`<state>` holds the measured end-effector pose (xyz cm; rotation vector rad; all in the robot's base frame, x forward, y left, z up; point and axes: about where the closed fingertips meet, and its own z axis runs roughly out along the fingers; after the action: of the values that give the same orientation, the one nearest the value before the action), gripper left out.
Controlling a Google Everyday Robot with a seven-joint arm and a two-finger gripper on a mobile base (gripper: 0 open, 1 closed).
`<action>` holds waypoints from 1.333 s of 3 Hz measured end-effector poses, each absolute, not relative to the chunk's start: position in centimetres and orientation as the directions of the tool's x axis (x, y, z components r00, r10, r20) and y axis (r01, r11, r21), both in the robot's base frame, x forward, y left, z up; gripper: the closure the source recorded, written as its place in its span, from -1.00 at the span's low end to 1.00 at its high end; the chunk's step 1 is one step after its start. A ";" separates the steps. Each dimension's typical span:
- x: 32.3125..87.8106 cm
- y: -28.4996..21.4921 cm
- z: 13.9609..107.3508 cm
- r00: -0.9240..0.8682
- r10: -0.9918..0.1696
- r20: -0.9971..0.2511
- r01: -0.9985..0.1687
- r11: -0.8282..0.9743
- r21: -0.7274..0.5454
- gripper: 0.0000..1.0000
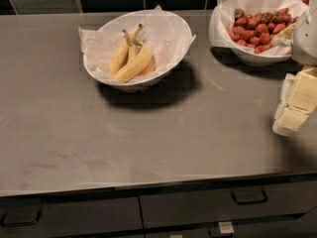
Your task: Pick banana from white bowl
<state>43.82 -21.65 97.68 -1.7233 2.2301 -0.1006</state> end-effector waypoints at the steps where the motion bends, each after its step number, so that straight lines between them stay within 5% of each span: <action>1: 43.8 -21.6 97.7 -0.221 -0.953 -0.207 -0.930 0.270 -0.248 -1.00; 4: 48.8 -16.9 99.6 0.083 -0.951 -0.299 -0.959 0.004 -0.282 -1.00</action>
Offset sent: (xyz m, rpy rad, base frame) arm 0.0070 0.0044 0.0044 0.0112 -0.0089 0.0449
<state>48.78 -16.86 99.57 -1.9618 1.8822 0.0291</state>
